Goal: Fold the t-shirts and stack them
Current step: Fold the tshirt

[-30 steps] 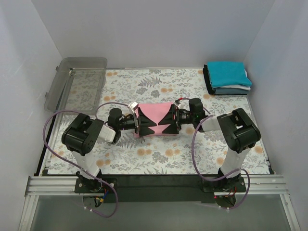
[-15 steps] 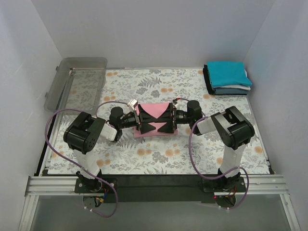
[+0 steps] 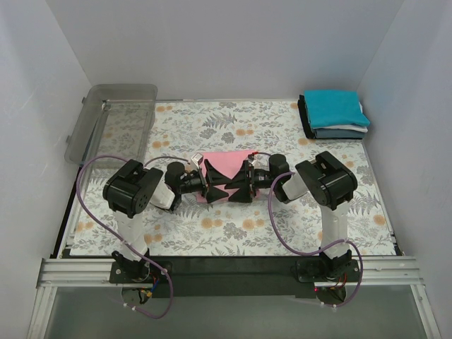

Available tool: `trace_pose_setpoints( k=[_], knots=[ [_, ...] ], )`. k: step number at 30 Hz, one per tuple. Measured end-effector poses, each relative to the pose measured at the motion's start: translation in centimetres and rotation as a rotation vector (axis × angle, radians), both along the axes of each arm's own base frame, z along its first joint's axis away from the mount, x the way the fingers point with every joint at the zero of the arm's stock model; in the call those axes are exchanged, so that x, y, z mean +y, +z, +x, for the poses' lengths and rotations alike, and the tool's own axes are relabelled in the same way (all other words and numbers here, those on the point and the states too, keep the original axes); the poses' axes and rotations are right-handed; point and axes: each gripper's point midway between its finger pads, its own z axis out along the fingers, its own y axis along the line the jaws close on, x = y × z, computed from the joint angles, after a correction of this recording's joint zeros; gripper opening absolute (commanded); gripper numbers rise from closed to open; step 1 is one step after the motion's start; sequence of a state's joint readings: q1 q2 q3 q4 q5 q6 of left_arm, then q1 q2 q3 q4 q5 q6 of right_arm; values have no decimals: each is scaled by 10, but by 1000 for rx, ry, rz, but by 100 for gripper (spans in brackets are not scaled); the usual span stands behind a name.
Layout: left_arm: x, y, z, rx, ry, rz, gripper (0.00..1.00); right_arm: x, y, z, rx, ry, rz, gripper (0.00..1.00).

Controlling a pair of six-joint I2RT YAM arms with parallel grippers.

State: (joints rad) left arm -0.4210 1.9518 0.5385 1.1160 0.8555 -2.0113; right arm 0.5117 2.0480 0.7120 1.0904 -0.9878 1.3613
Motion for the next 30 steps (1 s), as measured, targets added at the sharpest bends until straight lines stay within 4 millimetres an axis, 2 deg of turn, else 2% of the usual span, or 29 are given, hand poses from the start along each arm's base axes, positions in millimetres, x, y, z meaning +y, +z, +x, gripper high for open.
trace_pose_setpoints(
  k=[10, 18, 21, 27, 30],
  knots=[
    [11, -3, -9, 34, 29, 25, 98, -8, -7, 0, -50, -11, -5, 91],
    [27, -10, -10, 75, 60, 52, 98, -47, -13, 15, -76, -132, -72, 91],
    [34, -12, -8, 63, 66, 61, 98, -54, -14, 20, -79, -153, -85, 91],
    [45, -11, -3, 47, 72, 62, 98, -55, -12, 17, -81, -133, -93, 88],
    [42, 4, -8, 20, 36, 25, 98, -51, 0, 10, -92, -101, -82, 88]
  ],
)
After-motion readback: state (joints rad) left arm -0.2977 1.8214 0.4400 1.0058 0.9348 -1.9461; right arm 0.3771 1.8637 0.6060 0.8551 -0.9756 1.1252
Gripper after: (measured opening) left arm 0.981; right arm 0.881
